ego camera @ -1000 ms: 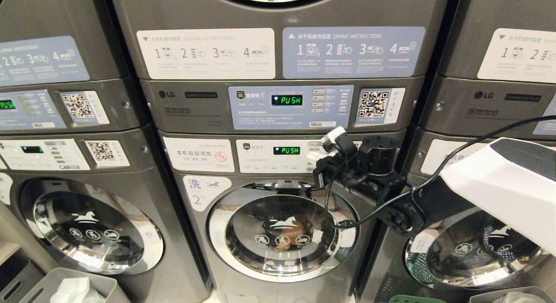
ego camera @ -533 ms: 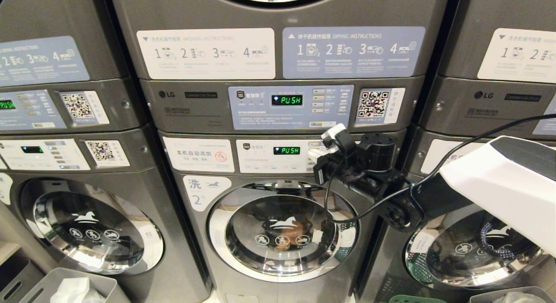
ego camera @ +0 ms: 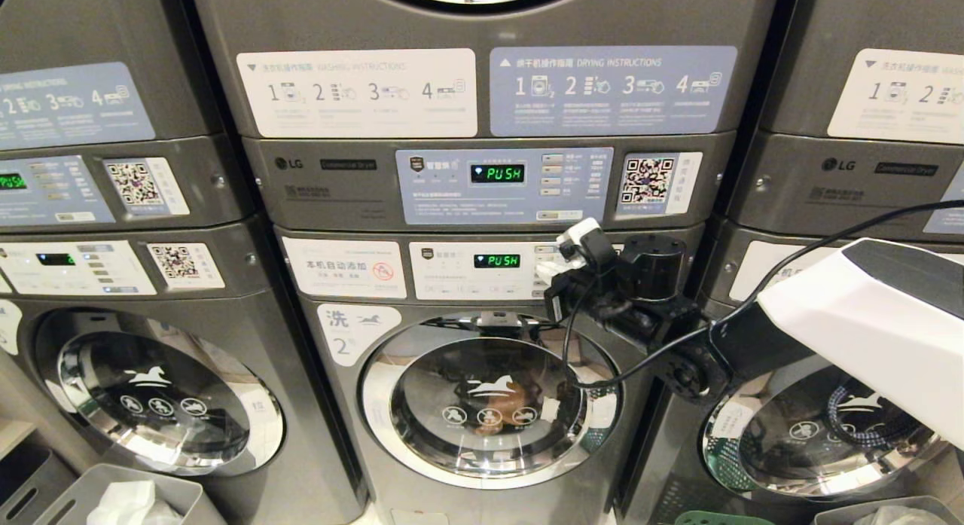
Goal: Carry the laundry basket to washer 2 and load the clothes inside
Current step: Press the washing machine switch
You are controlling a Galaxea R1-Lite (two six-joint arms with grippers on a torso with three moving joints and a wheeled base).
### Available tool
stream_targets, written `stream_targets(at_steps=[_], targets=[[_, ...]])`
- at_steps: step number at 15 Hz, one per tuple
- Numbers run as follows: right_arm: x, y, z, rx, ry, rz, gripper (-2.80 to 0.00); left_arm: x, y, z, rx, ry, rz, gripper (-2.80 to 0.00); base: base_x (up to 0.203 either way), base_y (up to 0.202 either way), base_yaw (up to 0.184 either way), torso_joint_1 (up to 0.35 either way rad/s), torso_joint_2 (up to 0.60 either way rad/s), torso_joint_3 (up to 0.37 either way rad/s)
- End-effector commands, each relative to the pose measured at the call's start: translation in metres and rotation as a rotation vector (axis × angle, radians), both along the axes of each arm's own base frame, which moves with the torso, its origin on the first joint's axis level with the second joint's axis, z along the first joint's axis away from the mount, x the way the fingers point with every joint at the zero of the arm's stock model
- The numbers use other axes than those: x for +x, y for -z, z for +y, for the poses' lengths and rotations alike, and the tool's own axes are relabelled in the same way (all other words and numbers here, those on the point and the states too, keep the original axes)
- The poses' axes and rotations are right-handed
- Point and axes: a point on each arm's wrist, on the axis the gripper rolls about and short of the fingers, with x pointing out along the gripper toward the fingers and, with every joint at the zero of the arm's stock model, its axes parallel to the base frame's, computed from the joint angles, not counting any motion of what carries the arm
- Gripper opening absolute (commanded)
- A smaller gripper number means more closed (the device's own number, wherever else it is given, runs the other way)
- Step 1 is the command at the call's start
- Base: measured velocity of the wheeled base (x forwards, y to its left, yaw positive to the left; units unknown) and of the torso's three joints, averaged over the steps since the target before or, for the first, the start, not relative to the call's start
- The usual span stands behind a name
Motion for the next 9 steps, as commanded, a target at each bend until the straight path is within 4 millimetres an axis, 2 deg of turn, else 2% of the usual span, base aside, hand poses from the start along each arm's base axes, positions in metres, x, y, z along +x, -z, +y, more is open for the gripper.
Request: stream_targets(at_steps=[1,9], targets=[[0.0011,0.0014,0.0003,0.001,0.011,-0.004,-2.80,0.0000,0.0001,0.0000,0.000,0.000,0.001,-2.80,0.000,0.000,0.000,0.000,0.00,0.000],[-0.0036,-0.0056,-0.0023,0.002,0.021,-0.010,-2.80,0.0000,0.0001,0.0000,0.000,0.000,0.001,-2.80,0.000,0.000,0.000,0.000,0.00,0.000]])
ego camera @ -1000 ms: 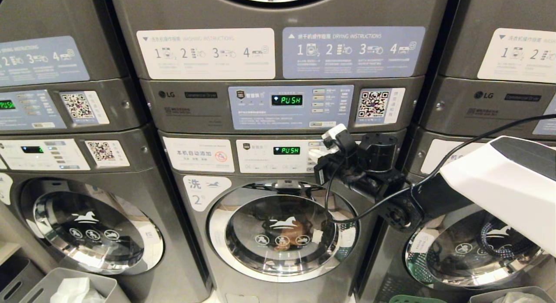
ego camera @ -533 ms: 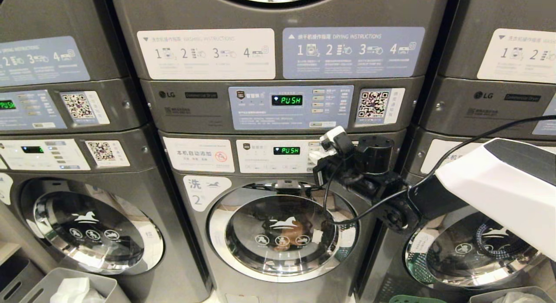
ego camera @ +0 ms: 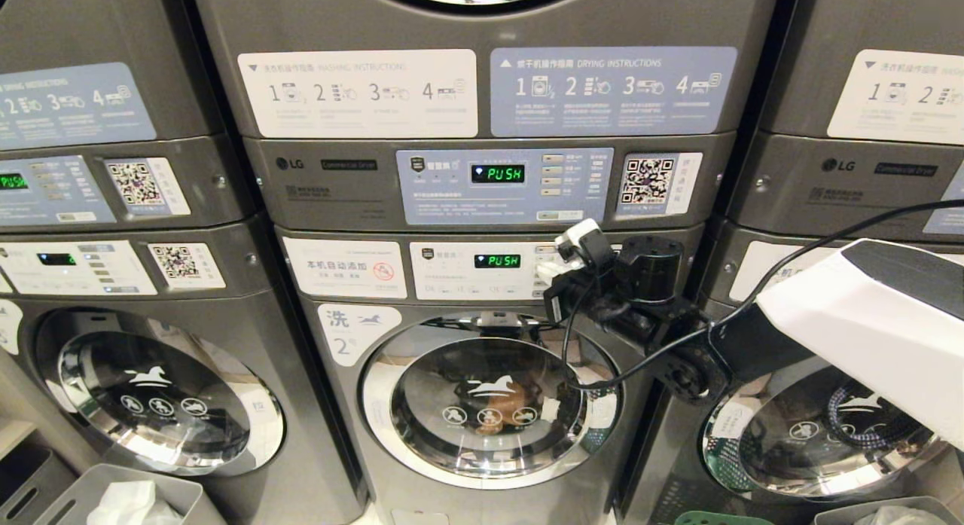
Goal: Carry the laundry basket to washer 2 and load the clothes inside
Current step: Press the washing machine switch
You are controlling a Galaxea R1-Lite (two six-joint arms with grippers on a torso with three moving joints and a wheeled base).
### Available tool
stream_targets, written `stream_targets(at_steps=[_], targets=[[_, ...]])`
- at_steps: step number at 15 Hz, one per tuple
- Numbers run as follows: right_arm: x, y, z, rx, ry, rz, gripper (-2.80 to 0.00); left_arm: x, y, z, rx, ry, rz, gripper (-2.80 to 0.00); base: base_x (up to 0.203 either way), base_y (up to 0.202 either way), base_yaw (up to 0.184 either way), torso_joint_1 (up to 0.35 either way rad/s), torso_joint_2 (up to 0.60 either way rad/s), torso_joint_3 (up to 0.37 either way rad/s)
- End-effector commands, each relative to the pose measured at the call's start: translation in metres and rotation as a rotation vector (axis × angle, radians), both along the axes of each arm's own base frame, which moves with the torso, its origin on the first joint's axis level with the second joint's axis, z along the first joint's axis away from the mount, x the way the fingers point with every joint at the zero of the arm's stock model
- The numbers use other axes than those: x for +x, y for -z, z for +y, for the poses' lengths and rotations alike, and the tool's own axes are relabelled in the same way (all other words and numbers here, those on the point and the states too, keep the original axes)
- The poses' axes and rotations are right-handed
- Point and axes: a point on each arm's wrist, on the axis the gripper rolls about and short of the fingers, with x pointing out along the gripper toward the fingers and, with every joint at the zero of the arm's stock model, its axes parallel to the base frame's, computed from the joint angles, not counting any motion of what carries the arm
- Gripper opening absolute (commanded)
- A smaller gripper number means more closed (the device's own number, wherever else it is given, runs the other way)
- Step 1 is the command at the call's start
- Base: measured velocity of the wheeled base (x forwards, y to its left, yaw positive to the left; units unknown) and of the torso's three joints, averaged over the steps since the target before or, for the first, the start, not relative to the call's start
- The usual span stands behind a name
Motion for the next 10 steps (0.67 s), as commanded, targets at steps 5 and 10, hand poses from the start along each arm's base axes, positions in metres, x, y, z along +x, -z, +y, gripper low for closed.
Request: stream_targets(at_steps=[5,10], targets=[[-0.0065,-0.0035,-0.0021,-0.004,-0.002,0.007,-2.80,0.0000,0.0001,0.0000,0.000,0.000,0.001,-2.80,0.000,0.000,0.000,0.000,0.00,0.000],[-0.0022,-0.0066,0.0001,0.003,-0.003,-0.011,-2.80,0.0000,0.0001,0.0000,0.000,0.000,0.001,-2.80,0.000,0.000,0.000,0.000,0.00,0.000]])
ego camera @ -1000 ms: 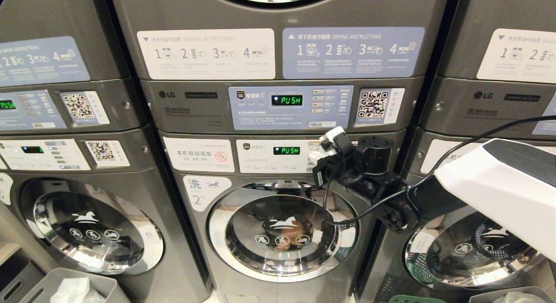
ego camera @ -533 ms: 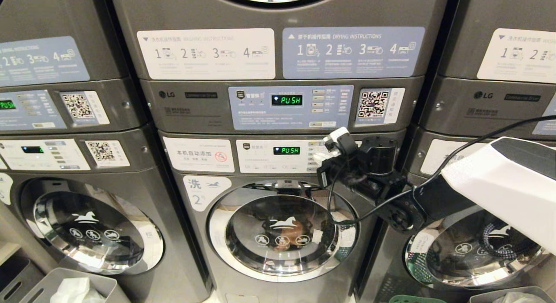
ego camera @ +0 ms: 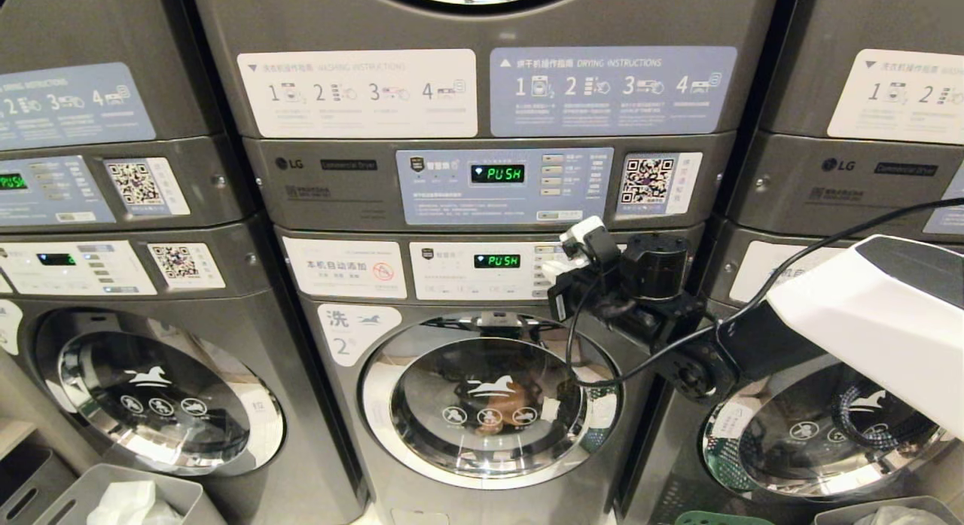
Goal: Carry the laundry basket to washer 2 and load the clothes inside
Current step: Press the washing machine switch
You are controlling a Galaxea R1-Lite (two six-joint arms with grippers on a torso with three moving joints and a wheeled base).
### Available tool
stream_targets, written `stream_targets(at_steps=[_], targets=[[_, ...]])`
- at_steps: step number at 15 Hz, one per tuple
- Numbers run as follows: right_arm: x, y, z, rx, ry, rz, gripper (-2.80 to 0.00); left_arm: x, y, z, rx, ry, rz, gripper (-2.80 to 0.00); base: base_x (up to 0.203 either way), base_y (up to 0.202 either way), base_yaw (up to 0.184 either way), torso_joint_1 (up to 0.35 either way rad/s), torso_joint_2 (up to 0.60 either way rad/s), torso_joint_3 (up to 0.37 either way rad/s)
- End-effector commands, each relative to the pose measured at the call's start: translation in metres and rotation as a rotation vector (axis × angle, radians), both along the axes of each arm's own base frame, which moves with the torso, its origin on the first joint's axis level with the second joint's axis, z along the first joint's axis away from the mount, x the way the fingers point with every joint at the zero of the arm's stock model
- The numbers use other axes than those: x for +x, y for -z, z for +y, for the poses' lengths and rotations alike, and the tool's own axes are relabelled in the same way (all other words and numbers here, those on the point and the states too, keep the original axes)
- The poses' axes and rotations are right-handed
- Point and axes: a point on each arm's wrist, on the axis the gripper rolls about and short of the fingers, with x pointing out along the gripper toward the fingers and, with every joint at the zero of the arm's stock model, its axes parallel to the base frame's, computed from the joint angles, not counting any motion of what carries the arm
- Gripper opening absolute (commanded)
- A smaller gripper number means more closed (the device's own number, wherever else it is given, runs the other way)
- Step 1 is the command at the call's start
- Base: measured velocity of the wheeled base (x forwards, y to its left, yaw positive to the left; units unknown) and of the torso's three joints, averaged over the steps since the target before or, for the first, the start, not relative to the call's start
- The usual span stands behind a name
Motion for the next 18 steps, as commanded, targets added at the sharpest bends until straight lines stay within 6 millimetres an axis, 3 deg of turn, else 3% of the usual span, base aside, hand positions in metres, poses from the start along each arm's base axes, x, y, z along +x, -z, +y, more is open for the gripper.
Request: stream_targets(at_steps=[1,11,14,16,18], targets=[[0.002,-0.002,0.001,0.005,0.001,-0.015,-2.80,0.000,0.000,0.000,0.000,0.000,0.001,-2.80,0.000,0.000,0.000,0.000,0.00,0.000],[0.006,0.001,0.003,0.004,0.017,-0.014,-2.80,0.000,0.000,0.000,0.000,0.000,0.001,-2.80,0.000,0.000,0.000,0.000,0.00,0.000],[-0.018,-0.006,0.002,-0.007,-0.013,0.007,-2.80,0.000,0.000,0.000,0.000,0.000,0.001,-2.80,0.000,0.000,0.000,0.000,0.00,0.000],[-0.037,0.000,0.004,-0.027,-0.042,0.049,-2.80,0.000,0.000,0.000,0.000,0.000,0.001,-2.80,0.000,0.000,0.000,0.000,0.00,0.000],[-0.041,0.007,0.006,-0.038,-0.051,0.072,-2.80,0.000,0.000,0.000,0.000,0.000,0.001,-2.80,0.000,0.000,0.000,0.000,0.00,0.000]])
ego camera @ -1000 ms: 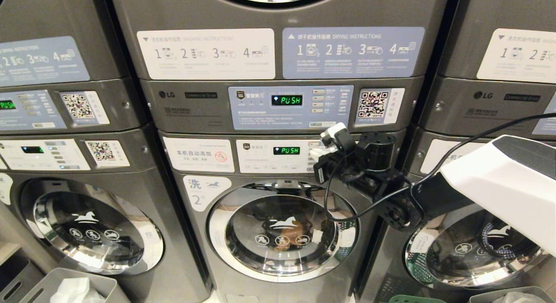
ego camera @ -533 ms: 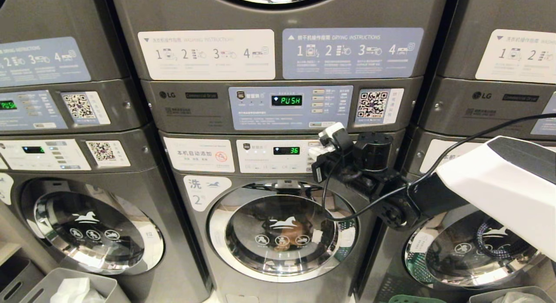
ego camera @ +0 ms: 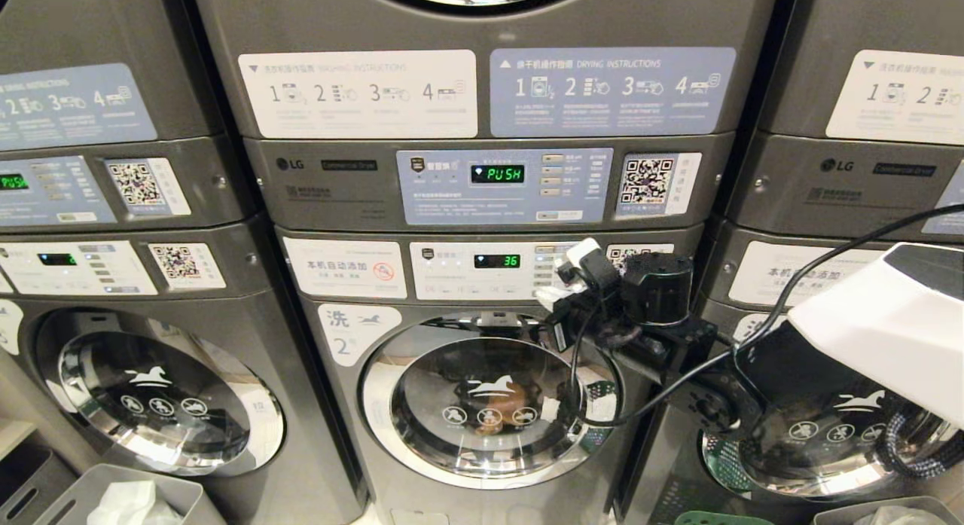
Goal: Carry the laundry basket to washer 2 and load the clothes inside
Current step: Press the washing machine switch
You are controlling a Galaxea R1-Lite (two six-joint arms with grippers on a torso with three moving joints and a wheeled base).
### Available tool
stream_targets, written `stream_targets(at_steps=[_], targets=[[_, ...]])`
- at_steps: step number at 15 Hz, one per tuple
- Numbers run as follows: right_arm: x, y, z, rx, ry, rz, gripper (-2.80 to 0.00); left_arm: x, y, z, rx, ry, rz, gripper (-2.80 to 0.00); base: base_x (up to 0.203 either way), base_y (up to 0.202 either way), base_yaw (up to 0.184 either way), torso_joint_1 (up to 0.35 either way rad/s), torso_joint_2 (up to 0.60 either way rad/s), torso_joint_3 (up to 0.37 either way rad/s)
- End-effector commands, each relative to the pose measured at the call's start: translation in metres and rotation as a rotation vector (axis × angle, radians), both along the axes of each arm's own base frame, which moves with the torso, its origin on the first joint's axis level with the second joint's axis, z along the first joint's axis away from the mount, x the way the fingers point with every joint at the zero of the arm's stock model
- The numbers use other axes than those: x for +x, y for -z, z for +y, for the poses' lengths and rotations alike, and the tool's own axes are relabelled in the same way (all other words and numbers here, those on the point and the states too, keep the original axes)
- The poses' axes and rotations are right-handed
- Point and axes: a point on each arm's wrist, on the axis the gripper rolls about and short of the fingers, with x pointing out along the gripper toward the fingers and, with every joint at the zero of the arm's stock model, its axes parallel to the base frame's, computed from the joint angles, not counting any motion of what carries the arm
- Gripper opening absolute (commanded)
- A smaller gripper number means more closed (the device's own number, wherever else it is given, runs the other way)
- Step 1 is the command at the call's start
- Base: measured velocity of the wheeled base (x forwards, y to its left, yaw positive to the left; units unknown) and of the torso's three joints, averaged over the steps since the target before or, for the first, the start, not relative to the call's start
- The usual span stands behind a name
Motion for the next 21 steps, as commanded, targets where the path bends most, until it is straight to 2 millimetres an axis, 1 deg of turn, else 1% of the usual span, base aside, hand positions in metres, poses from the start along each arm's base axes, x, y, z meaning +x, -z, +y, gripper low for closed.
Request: stream_targets(at_steps=[1,5,7,12,14,16,21], targets=[[-0.004,0.003,0.001,-0.005,-0.008,0.008,-2.80,0.000,0.000,0.000,0.000,-0.001,0.001,-2.80,0.000,0.000,0.000,0.000,0.00,0.000],[0.003,0.032,0.003,-0.042,-0.002,0.068,-2.80,0.000,0.000,0.000,0.000,-0.001,0.001,-2.80,0.000,0.000,0.000,0.000,0.00,0.000],[0.008,0.037,0.004,-0.044,0.004,0.071,-2.80,0.000,0.000,0.000,0.000,-0.001,0.001,-2.80,0.000,0.000,0.000,0.000,0.00,0.000],[0.029,0.024,-0.006,0.004,0.052,0.027,-2.80,0.000,0.000,0.000,0.000,-0.001,0.001,-2.80,0.000,0.000,0.000,0.000,0.00,0.000],[0.031,0.024,-0.009,0.007,0.061,0.032,-2.80,0.000,0.000,0.000,0.000,-0.001,0.001,-2.80,0.000,0.000,0.000,0.000,0.00,0.000],[0.034,0.028,-0.009,0.005,0.065,0.036,-2.80,0.000,0.000,0.000,0.000,-0.001,0.001,-2.80,0.000,0.000,0.000,0.000,0.00,0.000],[0.040,0.029,-0.008,0.009,0.065,0.030,-2.80,0.000,0.000,0.000,0.000,-0.001,0.001,-2.80,0.000,0.000,0.000,0.000,0.00,0.000]])
